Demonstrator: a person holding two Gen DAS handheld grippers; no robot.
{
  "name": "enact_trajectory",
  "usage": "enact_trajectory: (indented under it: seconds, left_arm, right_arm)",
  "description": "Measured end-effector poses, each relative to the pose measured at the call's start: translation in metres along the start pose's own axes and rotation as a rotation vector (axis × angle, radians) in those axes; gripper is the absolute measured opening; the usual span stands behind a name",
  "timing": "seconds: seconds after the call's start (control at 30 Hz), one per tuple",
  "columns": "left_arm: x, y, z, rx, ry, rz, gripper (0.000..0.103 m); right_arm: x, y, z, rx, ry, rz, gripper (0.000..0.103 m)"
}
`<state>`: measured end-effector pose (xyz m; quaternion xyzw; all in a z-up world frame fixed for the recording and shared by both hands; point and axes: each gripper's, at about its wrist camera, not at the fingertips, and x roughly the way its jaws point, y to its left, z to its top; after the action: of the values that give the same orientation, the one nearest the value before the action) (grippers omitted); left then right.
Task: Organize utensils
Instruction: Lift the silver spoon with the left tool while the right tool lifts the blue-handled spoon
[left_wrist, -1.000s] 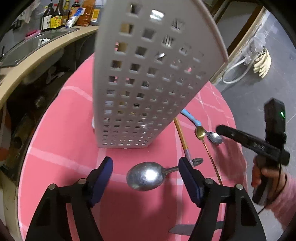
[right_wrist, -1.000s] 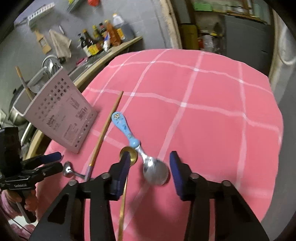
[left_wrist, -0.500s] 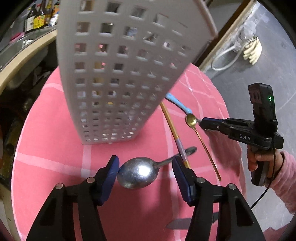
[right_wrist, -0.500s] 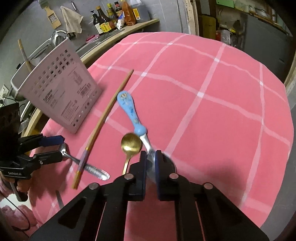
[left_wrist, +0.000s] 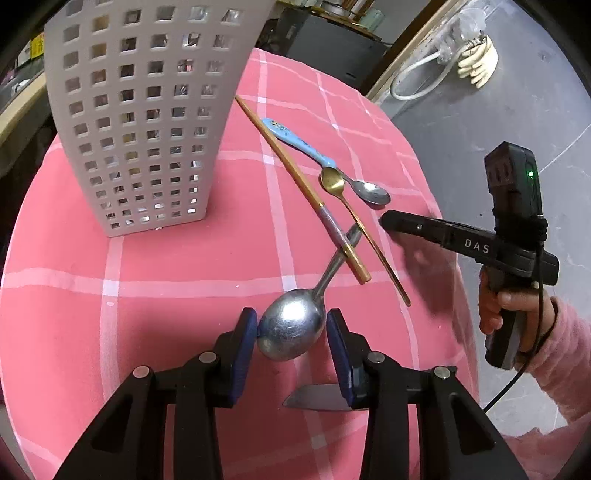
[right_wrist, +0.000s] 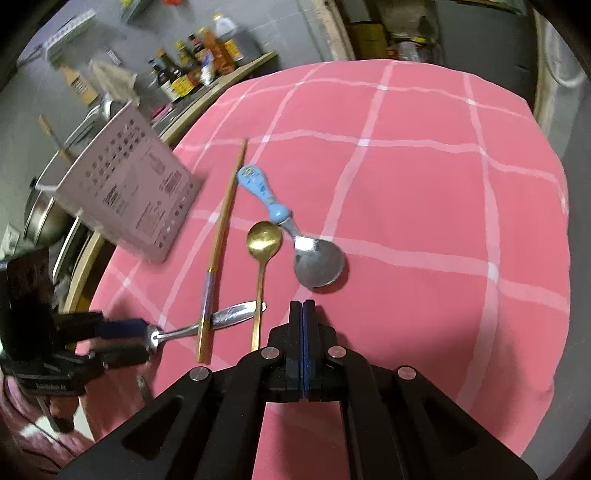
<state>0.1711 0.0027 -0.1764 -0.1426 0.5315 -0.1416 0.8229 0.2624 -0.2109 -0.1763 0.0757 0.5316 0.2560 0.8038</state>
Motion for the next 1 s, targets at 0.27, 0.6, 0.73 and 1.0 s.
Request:
enact_trajectory:
  seconds: [0.27,0.6,0.73,1.0]
  left_arm:
    - [0.002,-0.012,0.0,0.116,0.041,0.058,0.046]
    - [0.015,-0.043,-0.007,0.285,0.051,0.274,0.037]
    - [0.018,-0.045,-0.001,0.286,0.058,0.297,0.035]
    - [0.013,-0.033,0.013,0.112,0.099,0.199,0.034]
  right_arm:
    - [0.013,-0.022,0.0,0.198,-0.055,0.06,0.009]
    - [0.03,-0.004,0.004,0.246,-0.104,0.095,0.033]
    - [0.033,-0.001,0.014,0.25,-0.119,0.05,0.033]
    - [0.025,0.0,0.004,0.29,-0.127,-0.002,0.003]
